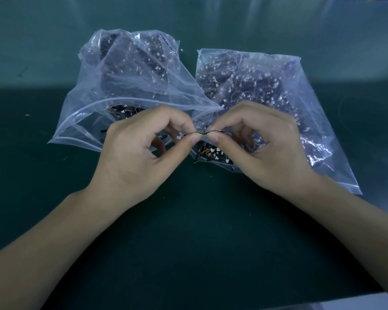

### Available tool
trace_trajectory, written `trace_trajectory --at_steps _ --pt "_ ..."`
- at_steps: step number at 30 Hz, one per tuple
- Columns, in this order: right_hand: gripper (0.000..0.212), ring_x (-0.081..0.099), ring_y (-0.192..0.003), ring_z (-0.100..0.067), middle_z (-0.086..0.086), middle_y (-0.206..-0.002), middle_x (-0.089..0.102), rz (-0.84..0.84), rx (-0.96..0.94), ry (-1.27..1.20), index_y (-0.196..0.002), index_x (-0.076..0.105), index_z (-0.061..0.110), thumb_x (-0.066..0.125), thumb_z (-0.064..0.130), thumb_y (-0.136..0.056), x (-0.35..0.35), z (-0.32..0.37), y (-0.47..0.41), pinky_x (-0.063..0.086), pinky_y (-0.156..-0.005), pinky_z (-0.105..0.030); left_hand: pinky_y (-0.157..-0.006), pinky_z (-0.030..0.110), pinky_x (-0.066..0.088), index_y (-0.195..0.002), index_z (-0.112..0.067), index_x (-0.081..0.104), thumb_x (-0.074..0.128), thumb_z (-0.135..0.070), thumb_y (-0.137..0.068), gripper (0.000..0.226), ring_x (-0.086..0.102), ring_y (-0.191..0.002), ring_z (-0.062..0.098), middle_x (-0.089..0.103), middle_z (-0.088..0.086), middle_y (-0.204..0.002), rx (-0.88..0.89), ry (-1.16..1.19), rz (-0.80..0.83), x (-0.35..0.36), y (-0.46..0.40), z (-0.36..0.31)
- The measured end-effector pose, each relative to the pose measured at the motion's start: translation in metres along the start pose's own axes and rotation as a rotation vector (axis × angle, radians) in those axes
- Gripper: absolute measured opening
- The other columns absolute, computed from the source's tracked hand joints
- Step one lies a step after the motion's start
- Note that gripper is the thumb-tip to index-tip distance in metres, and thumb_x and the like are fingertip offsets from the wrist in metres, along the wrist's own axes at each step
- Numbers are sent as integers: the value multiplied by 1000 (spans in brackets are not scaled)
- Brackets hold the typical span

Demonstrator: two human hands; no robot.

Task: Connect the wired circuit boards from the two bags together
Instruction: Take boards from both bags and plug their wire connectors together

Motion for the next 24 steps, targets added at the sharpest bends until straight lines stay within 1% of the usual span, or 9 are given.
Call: trace_trajectory --at_steps 2,5,8,11,15,18,21,24 --pt "9 56 -65 -9 0 -89 70 3 -2 -2 -96 78 4 78 12 -100 0 0 0 42 -64 -16 -63 31 56 -97 -7 74 80 -15 -98 10 71 -86 10 71 -13 -94 5 -2 0 0 0 -1" --pt "8 55 -66 -6 5 -90 69 2 -6 4 -96 77 4 78 11 -100 0 1 0 41 -65 -14 -63 30 56 -97 -7 74 80 -15 -98 10 71 -85 9 71 -13 -94 2 -3 -2 -1 0 -1" --pt "9 56 -66 -7 3 -88 69 7 -1 6 -96 77 3 78 11 -99 0 1 0 42 -65 -14 -63 32 56 -97 -7 74 80 -14 -98 10 71 -85 12 72 -12 -93 2 -6 2 0 0 -1" --pt "8 55 -64 -7 8 -90 68 3 -3 3 -96 77 5 77 12 -100 0 1 0 41 -64 -14 -63 30 56 -97 -8 74 80 -14 -98 9 71 -86 10 71 -13 -93 1 -6 -5 -1 0 -2" --pt "8 56 -66 -8 4 -89 70 19 -3 5 -96 77 4 78 12 -100 0 1 -1 41 -65 -15 -64 30 55 -97 -8 74 79 -16 -99 10 70 -86 10 71 -13 -93 9 -20 8 -1 0 -1" --pt "7 56 -66 -8 11 -92 68 13 -6 3 -96 77 5 77 11 -100 0 1 -1 41 -64 -14 -63 29 55 -97 -8 73 79 -15 -99 10 70 -86 10 70 -14 -93 0 -5 1 0 0 -1" --pt "8 57 -65 -11 7 -89 68 15 -4 11 -96 77 5 78 12 -100 1 1 0 42 -63 -16 -62 31 56 -97 -8 73 79 -16 -99 10 71 -86 11 71 -13 -93 -6 -5 11 1 0 -1" --pt "8 56 -65 -10 7 -89 68 16 0 8 -96 77 5 78 12 -100 1 1 0 42 -63 -16 -62 31 56 -97 -9 73 79 -16 -99 10 70 -86 12 70 -14 -93 -7 -4 12 0 0 -1"
Point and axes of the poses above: each hand's wrist, its own y-axis away from the middle knuckle, its own x-axis out of the palm, z = x × y, the point moved 3 cm from there along -y, towards the middle knuckle
